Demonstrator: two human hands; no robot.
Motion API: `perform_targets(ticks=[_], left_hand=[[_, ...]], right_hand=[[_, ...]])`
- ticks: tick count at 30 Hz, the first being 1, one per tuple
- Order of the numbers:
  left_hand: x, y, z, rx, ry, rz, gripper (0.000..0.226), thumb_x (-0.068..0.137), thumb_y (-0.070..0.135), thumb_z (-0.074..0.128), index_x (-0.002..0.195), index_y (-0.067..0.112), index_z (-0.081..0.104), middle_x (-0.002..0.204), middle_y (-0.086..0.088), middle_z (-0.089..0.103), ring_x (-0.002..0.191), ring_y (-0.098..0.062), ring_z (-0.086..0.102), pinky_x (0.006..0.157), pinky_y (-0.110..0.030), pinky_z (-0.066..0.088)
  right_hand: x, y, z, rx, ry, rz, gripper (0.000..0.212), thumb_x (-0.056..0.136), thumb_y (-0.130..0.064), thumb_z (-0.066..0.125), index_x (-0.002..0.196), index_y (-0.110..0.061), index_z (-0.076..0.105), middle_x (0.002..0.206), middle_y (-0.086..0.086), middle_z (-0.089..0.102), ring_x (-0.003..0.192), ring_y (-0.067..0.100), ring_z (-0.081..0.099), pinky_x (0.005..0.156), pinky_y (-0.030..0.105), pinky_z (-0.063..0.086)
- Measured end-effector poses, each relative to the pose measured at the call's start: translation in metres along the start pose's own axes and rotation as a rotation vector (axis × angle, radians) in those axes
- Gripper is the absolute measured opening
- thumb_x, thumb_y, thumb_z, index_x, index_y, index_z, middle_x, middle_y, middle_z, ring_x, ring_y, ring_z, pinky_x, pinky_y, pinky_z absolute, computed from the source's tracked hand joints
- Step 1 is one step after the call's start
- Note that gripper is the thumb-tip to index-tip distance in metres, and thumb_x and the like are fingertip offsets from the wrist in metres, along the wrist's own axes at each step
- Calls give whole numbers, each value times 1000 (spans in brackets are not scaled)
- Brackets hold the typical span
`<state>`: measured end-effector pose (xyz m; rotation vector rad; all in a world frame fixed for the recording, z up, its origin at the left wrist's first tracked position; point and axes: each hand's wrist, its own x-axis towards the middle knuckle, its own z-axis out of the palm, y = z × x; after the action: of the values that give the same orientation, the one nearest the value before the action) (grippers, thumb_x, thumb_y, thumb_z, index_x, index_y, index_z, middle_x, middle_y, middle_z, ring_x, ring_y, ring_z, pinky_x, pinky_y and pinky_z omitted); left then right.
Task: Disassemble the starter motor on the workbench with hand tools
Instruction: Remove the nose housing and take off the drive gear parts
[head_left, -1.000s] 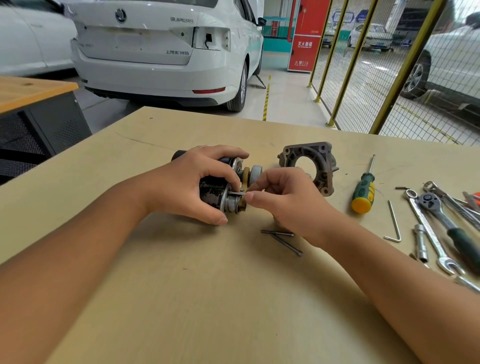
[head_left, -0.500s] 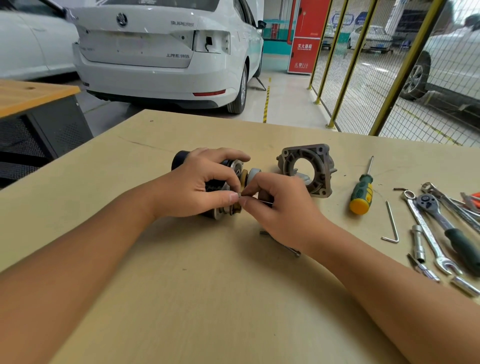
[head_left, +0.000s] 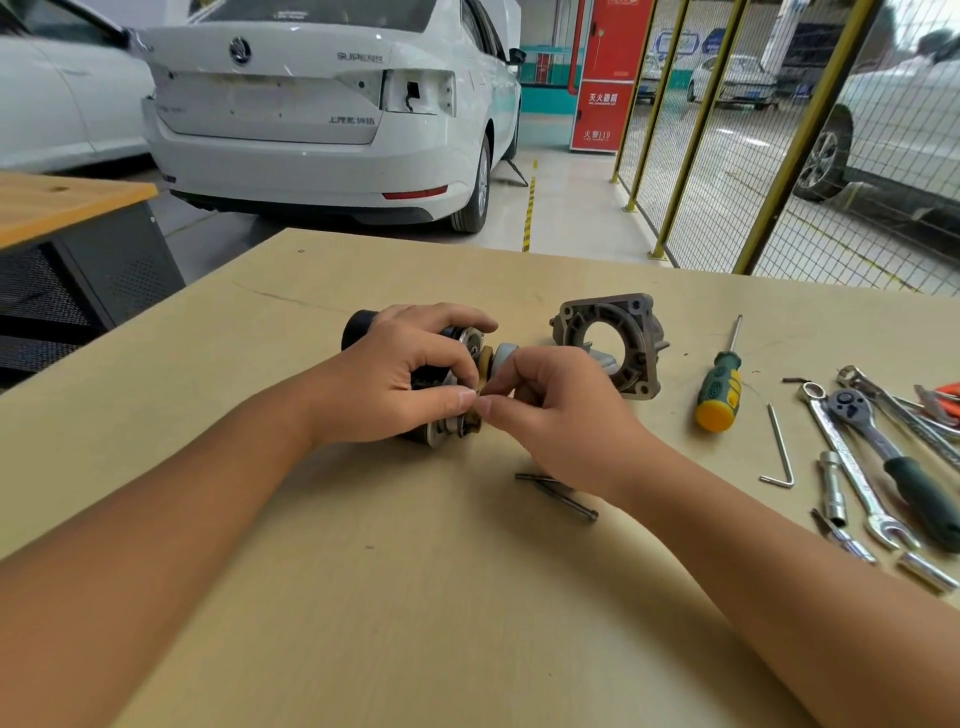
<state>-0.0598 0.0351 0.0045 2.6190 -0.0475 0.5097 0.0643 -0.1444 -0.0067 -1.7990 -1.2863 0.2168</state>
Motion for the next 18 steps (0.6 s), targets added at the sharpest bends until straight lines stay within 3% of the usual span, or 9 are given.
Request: perform_targets(ticks=[3, 6, 8, 11, 14, 16, 18], left_hand=[[0, 1, 0, 8, 8, -8, 13, 90, 36, 67, 92, 27, 76, 147, 17, 52, 134, -3, 46, 118, -56, 27], [0, 2, 1, 23, 9, -25, 18, 87, 47, 66, 91, 32, 75, 148, 21, 51, 138, -8, 44, 118, -55, 28], [-2, 1, -1, 24, -6, -22, 21, 80, 56, 67, 90, 38, 72, 150, 25, 47, 140, -10, 42, 118, -53, 30], [-6, -1, -6, 53, -71, -20, 31, 69, 60, 76, 94, 43, 69, 154, 33, 38, 142, -12, 37, 118, -48, 31], [-6, -3, -10, 61, -91, -13, 39, 63, 60, 80, 97, 47, 68, 154, 36, 34, 143, -9, 34, 117, -44, 33], [-6, -5, -12, 48, -98, -2, 41, 61, 60, 83, 97, 50, 67, 155, 36, 33, 145, -5, 32, 115, -41, 35], [-8, -8, -14, 48, -112, 20, 46, 59, 60, 85, 100, 53, 66, 157, 36, 30, 148, -2, 30, 116, -38, 34]], right_hand=[[-1, -3, -5, -161, -10, -167, 6, 91, -20, 72, 86, -20, 71, 56, -19, 51, 57, -1, 52, 53, 13, 35], [-2, -1, -20, -341, -92, -272, 7, 93, -26, 69, 93, -19, 68, 56, -14, 49, 54, 6, 49, 51, 22, 35], [-4, 5, -36, -470, -108, -277, 10, 94, -32, 67, 95, -21, 68, 62, -11, 56, 58, 9, 52, 55, 35, 47], [-11, 13, -57, -696, -140, -243, 15, 94, -39, 63, 97, -25, 67, 79, -6, 65, 72, 18, 59, 66, 37, 53], [-16, 14, -72, -834, -185, -250, 18, 94, -43, 62, 91, -26, 67, 80, -7, 63, 74, 20, 59, 64, 35, 52], [-18, 14, -85, -817, -111, -233, 21, 92, -42, 63, 84, -24, 68, 74, -7, 63, 67, 18, 57, 58, 34, 51], [-16, 22, -111, -831, 46, -81, 18, 88, -38, 65, 77, -24, 67, 67, -5, 61, 62, 18, 56, 57, 36, 54]])
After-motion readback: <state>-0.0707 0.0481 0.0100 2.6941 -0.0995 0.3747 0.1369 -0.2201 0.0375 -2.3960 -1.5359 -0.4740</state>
